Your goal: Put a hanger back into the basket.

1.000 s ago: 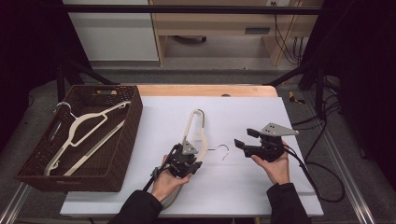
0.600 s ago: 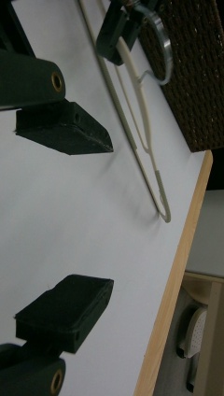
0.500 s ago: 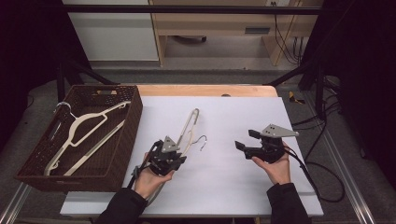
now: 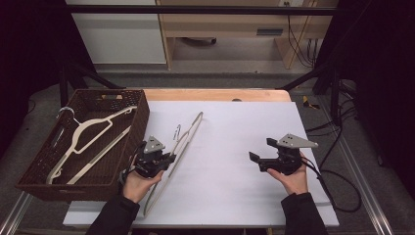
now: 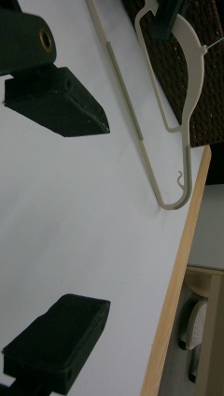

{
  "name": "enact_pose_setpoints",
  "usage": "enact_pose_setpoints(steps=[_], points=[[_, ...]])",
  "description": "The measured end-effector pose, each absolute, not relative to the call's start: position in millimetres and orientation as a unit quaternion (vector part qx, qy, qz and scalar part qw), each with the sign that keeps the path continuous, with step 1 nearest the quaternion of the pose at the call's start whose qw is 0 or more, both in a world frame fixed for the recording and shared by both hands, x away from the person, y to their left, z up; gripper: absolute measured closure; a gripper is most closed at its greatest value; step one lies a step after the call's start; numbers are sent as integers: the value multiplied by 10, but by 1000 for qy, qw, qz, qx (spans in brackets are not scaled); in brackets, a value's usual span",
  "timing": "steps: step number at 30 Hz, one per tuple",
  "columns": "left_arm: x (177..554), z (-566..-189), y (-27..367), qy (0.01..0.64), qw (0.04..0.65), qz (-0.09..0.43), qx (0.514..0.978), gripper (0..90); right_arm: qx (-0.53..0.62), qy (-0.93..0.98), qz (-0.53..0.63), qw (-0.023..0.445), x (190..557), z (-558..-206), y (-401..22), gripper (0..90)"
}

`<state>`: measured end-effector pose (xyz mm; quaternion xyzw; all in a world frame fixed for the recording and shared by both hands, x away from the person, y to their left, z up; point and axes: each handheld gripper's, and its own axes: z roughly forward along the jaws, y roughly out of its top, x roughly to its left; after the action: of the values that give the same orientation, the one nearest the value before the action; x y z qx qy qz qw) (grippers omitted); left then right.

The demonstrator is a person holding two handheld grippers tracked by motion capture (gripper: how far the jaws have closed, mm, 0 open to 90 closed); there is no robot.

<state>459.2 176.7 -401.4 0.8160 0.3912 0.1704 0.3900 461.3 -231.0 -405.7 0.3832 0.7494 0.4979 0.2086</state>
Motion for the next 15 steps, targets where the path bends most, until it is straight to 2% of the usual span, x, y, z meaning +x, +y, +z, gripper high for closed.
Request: enact_pose_setpoints(steps=[7,15], points=[[4592,-3977,1872,390,402,170,811,868,389,742,503,211,4567,-4045,-2361,124],[4487,-3673,2073,377,445,182,792,868,386,743,505,211,4545,-4030,-2378,114]])
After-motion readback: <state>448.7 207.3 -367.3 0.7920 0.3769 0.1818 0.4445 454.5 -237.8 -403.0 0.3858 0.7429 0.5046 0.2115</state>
